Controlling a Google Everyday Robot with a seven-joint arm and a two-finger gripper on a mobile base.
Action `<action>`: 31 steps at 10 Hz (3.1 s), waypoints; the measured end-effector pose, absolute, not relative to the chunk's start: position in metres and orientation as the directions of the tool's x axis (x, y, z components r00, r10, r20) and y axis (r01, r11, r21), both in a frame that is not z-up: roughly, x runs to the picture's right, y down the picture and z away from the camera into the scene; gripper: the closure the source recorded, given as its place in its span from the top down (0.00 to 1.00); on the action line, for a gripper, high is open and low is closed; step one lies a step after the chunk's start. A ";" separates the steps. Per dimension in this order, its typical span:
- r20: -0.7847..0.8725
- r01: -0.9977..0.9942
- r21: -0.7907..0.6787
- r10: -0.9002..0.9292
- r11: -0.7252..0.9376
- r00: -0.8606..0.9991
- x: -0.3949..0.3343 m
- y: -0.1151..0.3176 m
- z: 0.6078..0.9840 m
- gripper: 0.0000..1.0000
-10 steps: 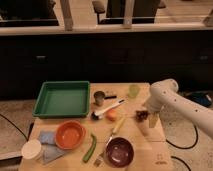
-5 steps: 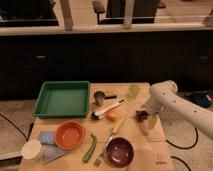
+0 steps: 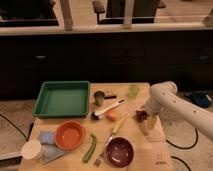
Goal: Place grapes in red bowl
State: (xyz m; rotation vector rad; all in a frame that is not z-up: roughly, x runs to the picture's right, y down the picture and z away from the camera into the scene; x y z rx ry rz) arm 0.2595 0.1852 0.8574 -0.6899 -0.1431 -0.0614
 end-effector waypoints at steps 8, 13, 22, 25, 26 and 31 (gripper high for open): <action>0.161 0.092 -0.645 0.017 0.759 0.987 0.258 0.191 0.862 0.80; 0.164 0.088 -0.652 0.027 0.754 0.986 0.257 0.194 0.863 0.80; 0.170 0.082 -0.662 0.043 0.745 0.985 0.255 0.197 0.863 0.80; 0.172 0.081 -0.664 0.047 0.743 0.984 0.254 0.197 0.864 0.80; 0.173 0.080 -0.666 0.049 0.742 0.984 0.254 0.198 0.864 0.80; 0.176 0.077 -0.671 0.057 0.738 0.983 0.253 0.199 0.864 0.80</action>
